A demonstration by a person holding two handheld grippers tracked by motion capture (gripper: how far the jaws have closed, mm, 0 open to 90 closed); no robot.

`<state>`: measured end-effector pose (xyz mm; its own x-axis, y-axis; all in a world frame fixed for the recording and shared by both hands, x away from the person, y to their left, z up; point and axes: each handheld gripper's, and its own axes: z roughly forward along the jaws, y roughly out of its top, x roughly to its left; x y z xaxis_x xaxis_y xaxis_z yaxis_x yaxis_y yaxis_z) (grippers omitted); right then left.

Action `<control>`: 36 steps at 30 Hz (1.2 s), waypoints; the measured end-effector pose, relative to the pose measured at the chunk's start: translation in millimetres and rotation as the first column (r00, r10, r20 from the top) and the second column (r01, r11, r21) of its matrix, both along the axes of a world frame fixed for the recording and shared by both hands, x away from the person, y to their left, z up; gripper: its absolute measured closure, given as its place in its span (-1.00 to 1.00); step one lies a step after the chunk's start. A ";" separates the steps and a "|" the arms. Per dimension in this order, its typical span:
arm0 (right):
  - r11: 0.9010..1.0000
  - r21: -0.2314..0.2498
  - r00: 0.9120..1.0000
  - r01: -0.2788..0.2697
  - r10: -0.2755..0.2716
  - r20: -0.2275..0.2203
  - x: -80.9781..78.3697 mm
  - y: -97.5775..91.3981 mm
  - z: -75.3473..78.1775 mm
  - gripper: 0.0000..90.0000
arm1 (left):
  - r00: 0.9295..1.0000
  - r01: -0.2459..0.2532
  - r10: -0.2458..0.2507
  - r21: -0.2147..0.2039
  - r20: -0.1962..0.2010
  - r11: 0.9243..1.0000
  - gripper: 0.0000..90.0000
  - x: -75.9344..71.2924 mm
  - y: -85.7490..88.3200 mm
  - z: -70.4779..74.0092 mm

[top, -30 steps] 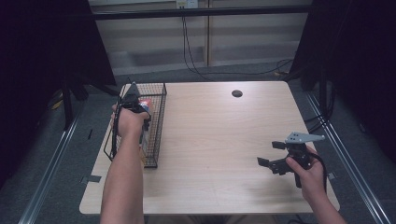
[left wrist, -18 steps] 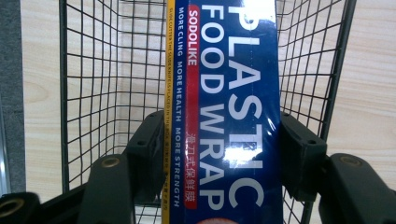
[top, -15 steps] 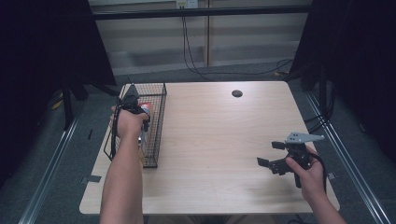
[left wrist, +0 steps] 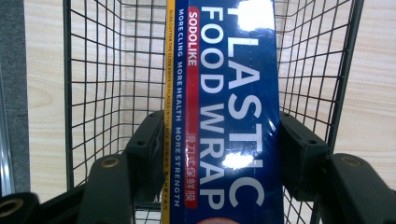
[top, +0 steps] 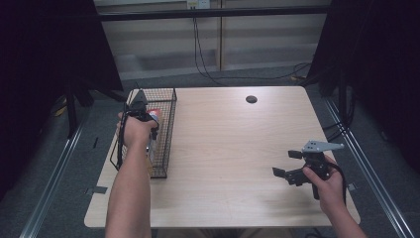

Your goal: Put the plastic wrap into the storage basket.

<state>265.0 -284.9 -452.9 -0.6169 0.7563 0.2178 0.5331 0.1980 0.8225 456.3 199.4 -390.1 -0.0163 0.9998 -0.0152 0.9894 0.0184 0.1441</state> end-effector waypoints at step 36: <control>1.000 -0.001 1.000 -0.002 0.002 -0.002 0.3 2.1 0.1 -0.98 | 1.000 0.003 -0.001 -0.039 0.029 0.999 -0.36 -6.5 8.7 4.7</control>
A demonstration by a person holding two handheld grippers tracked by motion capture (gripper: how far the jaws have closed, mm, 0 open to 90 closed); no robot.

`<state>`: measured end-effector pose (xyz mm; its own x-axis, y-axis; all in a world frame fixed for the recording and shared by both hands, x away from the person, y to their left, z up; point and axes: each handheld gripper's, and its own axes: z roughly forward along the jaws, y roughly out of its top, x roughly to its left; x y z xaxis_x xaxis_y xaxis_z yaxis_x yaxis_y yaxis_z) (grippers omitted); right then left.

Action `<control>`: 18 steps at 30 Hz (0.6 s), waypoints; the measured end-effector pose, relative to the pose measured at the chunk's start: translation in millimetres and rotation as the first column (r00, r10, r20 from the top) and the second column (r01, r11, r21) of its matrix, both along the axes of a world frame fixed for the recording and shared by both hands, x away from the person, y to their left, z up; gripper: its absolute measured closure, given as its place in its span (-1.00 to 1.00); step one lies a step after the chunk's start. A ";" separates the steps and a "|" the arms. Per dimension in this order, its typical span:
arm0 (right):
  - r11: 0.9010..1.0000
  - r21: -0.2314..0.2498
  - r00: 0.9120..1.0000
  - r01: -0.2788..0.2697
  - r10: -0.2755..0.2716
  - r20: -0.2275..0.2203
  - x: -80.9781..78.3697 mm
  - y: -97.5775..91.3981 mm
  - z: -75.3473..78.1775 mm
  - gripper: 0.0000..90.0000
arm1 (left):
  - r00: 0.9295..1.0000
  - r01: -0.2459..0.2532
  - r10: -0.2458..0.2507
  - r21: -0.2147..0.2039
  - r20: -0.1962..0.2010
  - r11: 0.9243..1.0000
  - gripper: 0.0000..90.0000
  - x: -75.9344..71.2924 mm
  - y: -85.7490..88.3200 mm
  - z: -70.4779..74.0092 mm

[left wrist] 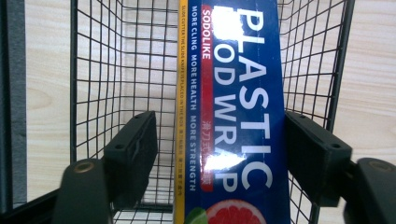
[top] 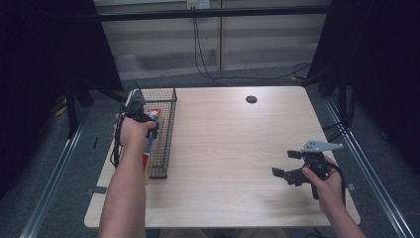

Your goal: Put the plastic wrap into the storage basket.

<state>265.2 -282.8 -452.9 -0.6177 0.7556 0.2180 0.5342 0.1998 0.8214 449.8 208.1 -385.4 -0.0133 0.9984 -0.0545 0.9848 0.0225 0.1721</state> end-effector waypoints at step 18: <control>1.000 0.000 1.000 0.007 -0.007 -0.002 -1.1 0.7 1.2 -0.98 | 0.993 0.079 -0.073 -0.061 0.094 0.995 -0.56 -11.2 -0.9 37.8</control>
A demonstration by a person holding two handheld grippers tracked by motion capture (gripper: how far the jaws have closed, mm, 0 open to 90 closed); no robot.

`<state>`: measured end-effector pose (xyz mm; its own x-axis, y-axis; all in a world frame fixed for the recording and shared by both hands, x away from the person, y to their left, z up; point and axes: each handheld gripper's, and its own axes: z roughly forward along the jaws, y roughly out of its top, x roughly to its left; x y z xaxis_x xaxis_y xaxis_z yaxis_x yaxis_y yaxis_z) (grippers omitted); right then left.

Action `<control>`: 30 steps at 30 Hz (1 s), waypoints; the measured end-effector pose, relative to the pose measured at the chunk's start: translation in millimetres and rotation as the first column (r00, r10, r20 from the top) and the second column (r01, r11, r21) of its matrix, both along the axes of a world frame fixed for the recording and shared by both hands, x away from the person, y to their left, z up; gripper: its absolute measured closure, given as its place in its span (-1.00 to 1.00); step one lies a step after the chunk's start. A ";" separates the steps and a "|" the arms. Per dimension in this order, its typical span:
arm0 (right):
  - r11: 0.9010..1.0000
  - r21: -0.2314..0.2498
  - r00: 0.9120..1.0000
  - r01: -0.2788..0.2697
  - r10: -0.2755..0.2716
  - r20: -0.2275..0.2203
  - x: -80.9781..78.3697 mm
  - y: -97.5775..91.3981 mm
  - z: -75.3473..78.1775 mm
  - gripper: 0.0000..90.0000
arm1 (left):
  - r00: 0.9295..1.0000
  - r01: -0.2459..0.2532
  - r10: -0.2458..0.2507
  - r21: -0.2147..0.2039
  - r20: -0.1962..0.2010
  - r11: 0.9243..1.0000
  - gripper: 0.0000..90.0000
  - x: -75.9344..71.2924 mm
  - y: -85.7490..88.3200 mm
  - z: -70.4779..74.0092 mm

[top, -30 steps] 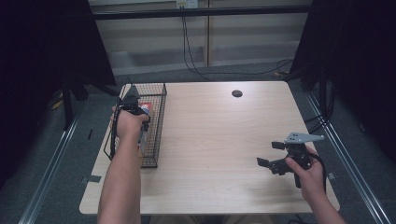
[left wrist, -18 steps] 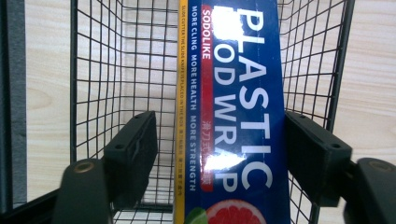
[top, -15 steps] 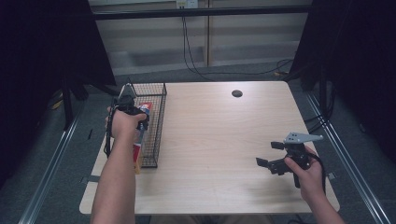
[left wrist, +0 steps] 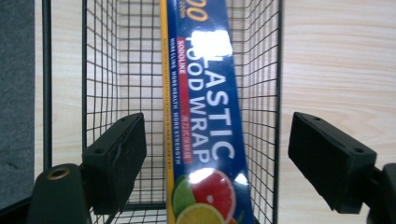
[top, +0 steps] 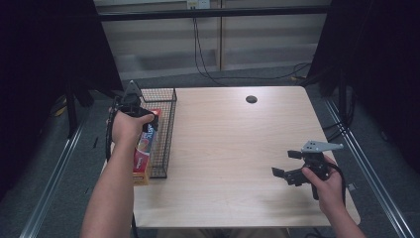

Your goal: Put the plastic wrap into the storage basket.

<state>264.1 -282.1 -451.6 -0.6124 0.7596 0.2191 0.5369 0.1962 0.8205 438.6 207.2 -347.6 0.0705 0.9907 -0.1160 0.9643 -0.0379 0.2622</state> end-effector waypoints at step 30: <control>1.000 0.000 1.000 -0.016 0.016 -0.002 0.6 1.7 -0.6 -0.98 | 0.961 0.269 -0.261 -0.091 0.090 0.959 -0.61 -25.8 -35.8 19.9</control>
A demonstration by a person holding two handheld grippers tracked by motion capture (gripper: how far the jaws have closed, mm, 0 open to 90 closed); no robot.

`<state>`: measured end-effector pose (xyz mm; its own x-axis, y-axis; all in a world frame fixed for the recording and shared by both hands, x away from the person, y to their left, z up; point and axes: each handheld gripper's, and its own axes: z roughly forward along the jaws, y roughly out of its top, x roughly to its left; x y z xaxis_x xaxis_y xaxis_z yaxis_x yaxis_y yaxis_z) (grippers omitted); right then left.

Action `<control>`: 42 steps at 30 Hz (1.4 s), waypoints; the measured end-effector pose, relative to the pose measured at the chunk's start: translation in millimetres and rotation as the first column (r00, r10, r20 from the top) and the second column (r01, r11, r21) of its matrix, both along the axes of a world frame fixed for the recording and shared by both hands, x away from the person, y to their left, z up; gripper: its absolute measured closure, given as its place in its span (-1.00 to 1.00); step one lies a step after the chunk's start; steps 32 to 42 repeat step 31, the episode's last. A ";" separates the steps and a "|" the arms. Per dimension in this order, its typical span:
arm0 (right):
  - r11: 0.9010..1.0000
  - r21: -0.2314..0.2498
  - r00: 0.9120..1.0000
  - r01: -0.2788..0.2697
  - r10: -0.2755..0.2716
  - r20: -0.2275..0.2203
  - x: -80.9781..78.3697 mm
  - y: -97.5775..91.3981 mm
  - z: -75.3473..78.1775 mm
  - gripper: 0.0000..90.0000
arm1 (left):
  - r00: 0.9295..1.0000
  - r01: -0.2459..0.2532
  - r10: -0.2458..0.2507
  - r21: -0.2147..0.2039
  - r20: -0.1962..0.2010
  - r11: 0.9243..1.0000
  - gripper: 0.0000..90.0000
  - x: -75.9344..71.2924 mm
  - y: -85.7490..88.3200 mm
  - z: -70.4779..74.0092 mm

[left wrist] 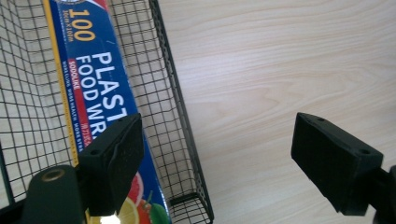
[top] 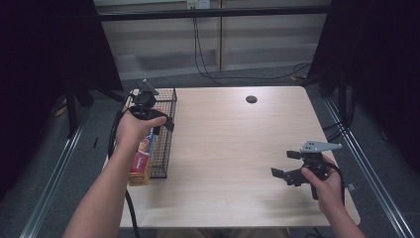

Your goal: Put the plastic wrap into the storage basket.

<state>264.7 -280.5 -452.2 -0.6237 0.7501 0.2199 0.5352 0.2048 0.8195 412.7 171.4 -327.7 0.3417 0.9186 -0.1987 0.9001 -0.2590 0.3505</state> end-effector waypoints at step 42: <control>1.000 -0.011 1.000 -0.019 0.019 -0.008 0.5 3.4 -1.0 -0.98 | 0.987 0.150 -0.146 -0.056 0.064 0.987 -0.64 -27.5 -28.2 -13.2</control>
